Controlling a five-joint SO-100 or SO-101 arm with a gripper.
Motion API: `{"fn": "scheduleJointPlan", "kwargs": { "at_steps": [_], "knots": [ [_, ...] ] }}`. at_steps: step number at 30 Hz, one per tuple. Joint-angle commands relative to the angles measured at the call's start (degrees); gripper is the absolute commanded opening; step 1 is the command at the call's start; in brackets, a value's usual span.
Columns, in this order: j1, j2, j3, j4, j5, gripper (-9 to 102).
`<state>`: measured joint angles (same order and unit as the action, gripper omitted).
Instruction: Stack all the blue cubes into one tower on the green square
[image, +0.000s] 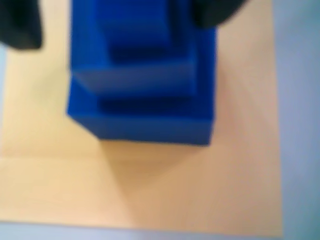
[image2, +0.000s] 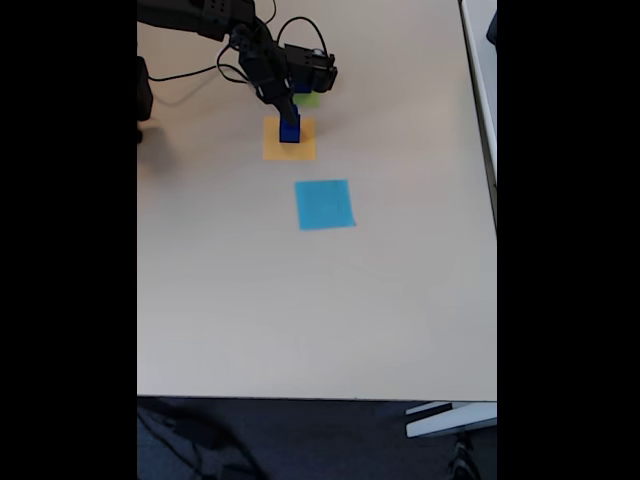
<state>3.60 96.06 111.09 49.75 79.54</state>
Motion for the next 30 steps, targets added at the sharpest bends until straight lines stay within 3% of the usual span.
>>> {"fn": "scheduleJointPlan", "kwargs": {
  "at_steps": [1, 30],
  "knots": [
    [0.2, 4.4, -0.2, -0.6, -0.4, 15],
    [-0.3, 5.4, -1.1, -0.2, 0.2, 8]
  ]
}}
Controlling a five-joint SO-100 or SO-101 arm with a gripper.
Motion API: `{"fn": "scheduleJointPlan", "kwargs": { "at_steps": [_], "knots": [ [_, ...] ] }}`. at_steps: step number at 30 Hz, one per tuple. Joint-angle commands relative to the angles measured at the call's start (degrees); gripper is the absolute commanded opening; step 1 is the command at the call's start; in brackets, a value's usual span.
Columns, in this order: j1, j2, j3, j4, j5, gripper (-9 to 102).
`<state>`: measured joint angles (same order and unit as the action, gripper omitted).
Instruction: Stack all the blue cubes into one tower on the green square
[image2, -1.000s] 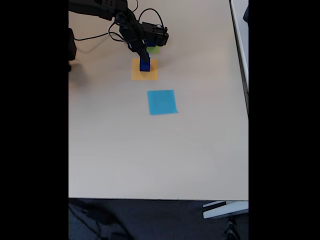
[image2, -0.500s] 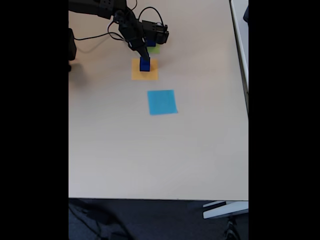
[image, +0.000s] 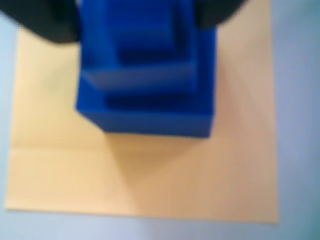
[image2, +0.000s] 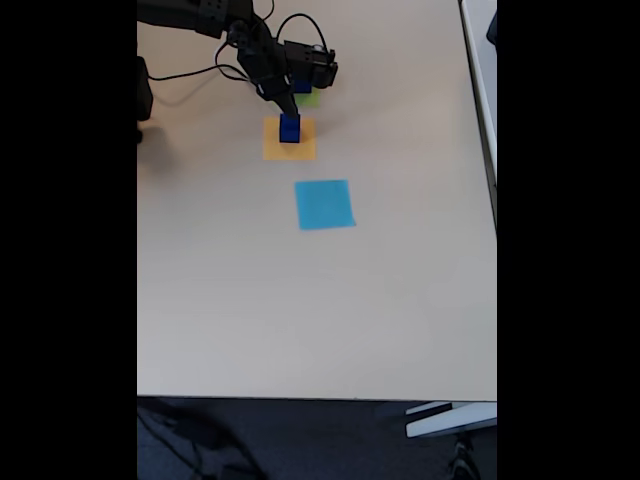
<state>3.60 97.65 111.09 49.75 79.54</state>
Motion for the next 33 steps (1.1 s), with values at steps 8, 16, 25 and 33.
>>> {"fn": "scheduleJointPlan", "kwargs": {
  "at_steps": [8, 16, 25, 33],
  "knots": [
    [-0.2, 4.0, -0.7, -0.4, 0.4, 4],
    [-0.3, 4.0, -0.6, -0.5, 0.4, 0],
    [-0.7, 3.8, -6.5, 0.8, -1.6, 0],
    [-3.2, 2.8, -13.7, 1.8, 2.1, 0]
  ]
}}
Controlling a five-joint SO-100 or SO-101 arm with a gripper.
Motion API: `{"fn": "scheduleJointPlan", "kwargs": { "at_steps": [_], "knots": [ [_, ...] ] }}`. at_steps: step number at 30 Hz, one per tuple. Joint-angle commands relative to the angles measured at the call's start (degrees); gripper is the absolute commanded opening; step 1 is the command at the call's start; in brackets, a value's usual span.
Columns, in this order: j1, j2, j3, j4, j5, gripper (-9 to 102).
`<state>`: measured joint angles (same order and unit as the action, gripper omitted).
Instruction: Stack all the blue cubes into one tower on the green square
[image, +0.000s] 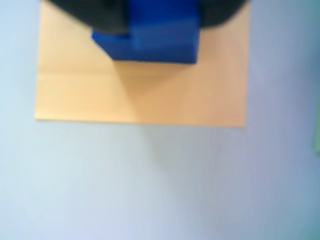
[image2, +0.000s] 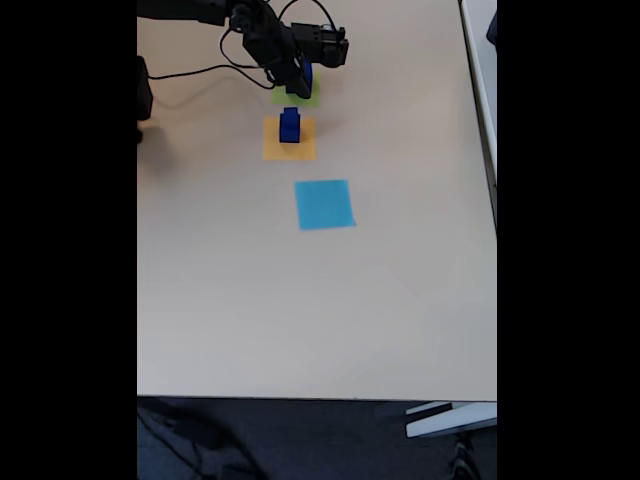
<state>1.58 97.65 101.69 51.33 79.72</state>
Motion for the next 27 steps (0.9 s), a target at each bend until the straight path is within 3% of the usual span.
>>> {"fn": "scheduleJointPlan", "kwargs": {
  "at_steps": [1, 12, 20, 27],
  "knots": [
    [-1.9, 2.5, -4.7, 0.3, 3.4, 0],
    [-13.4, -1.6, -5.2, 5.0, 25.1, 0],
    [-18.4, -6.3, -5.8, 4.5, 30.4, 0],
    [-18.9, -8.8, -6.1, 1.8, 28.6, 0]
  ]
}}
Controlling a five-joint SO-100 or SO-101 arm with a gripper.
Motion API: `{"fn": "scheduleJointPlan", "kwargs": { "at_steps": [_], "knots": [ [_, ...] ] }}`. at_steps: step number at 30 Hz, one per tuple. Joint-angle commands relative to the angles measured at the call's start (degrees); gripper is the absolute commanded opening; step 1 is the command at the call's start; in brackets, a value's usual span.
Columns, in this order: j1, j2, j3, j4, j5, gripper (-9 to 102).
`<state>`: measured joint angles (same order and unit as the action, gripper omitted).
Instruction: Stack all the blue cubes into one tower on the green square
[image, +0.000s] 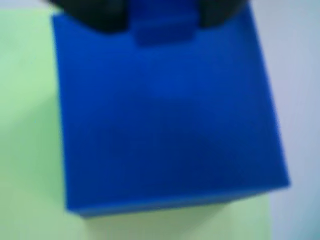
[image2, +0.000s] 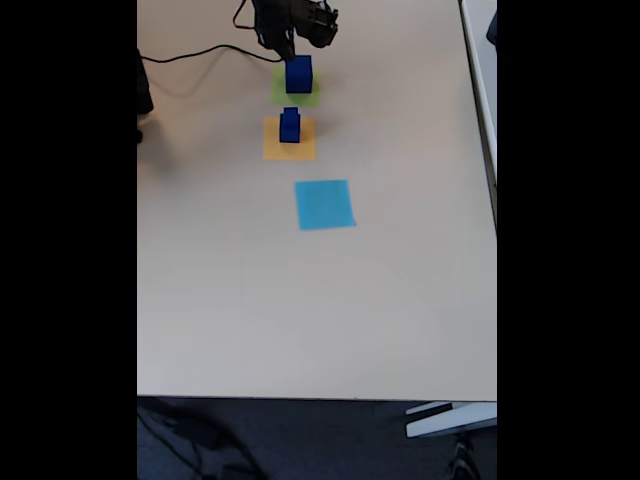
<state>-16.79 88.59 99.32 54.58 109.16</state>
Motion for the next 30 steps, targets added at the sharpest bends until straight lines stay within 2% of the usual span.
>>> {"fn": "scheduleJointPlan", "kwargs": {
  "at_steps": [1, 17, 30],
  "knots": [
    [-0.5, 0.0, -3.9, -1.8, -1.1, 0],
    [1.1, -4.2, -6.9, -4.1, -4.9, 0],
    [0.7, -4.7, -6.6, -4.7, -4.2, 0]
  ]
}}
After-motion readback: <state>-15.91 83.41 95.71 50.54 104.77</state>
